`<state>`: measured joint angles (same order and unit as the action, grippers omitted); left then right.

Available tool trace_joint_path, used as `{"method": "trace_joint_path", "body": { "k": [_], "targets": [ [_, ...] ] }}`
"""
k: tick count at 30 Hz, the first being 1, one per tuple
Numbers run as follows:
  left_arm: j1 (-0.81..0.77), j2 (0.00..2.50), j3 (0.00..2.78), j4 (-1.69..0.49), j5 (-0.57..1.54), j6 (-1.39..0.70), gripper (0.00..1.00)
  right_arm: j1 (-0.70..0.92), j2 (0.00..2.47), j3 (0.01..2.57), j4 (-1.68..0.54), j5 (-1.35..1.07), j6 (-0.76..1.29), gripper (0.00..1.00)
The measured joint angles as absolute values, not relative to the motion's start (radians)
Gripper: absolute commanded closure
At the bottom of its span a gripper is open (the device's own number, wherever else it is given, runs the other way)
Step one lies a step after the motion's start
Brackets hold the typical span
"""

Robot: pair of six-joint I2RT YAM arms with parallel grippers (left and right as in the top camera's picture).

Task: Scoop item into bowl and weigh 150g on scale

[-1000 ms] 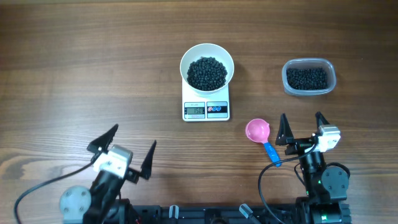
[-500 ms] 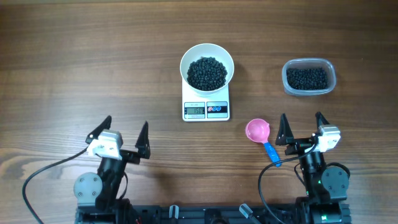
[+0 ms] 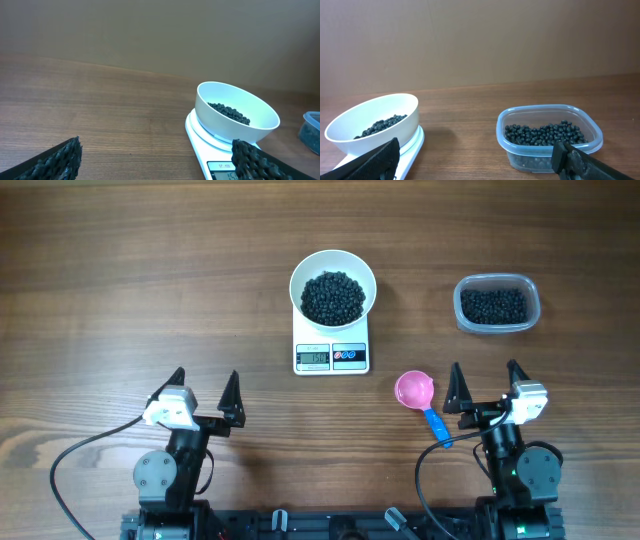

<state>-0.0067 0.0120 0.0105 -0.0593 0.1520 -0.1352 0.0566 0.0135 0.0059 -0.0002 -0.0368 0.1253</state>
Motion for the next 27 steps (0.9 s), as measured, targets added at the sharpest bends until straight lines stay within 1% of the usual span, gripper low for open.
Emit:
{"method": "trace_joint_path", "body": {
  "k": [27],
  "targets": [
    [-0.007, 0.012, 0.010, -0.062, 0.123, -0.156, 0.00, 0.057, 0.014, 0.006, 0.000, -0.037, 0.125, 0.00]
  ]
}}
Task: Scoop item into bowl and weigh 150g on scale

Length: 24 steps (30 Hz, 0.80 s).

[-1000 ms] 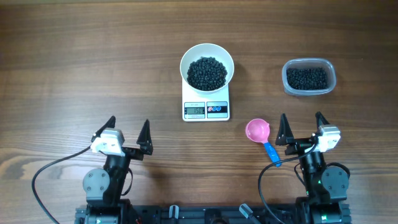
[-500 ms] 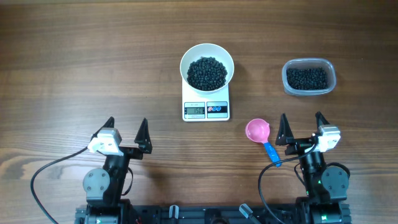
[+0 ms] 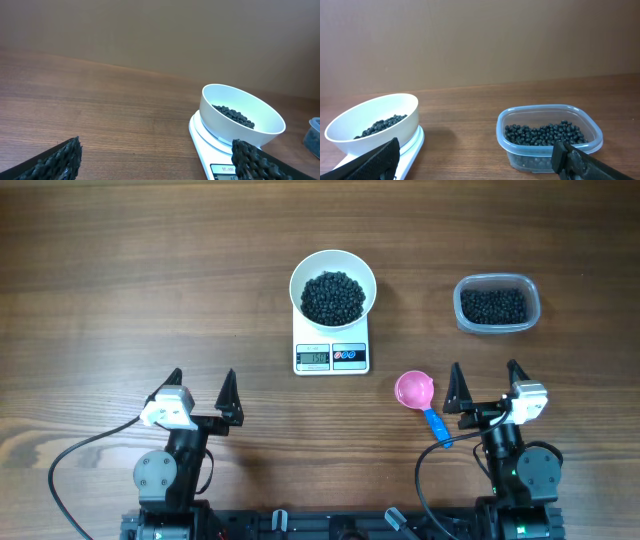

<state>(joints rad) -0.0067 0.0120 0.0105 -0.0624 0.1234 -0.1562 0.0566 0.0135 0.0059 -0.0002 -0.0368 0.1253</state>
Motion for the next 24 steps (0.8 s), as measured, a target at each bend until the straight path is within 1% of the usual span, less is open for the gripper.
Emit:
{"method": "trace_joint_path", "body": {
  "k": [13, 17, 24],
  "targets": [
    [-0.010, 0.012, 0.010, -0.062, 0.124, -0.156, 0.00, 0.057, 0.014, 0.006, 0.000, -0.037, 0.125, 0.00],
    [-0.046, 0.012, 0.010, -0.062, 0.124, -0.156, 0.00, 0.057, 0.014, 0.006, 0.000, -0.037, 0.125, 0.00],
    [-0.019, 0.012, 0.010, -0.062, 0.124, -0.156, 0.00, 0.057, 0.014, 0.006, 0.000, -0.037, 0.125, 0.00]
  ]
}}
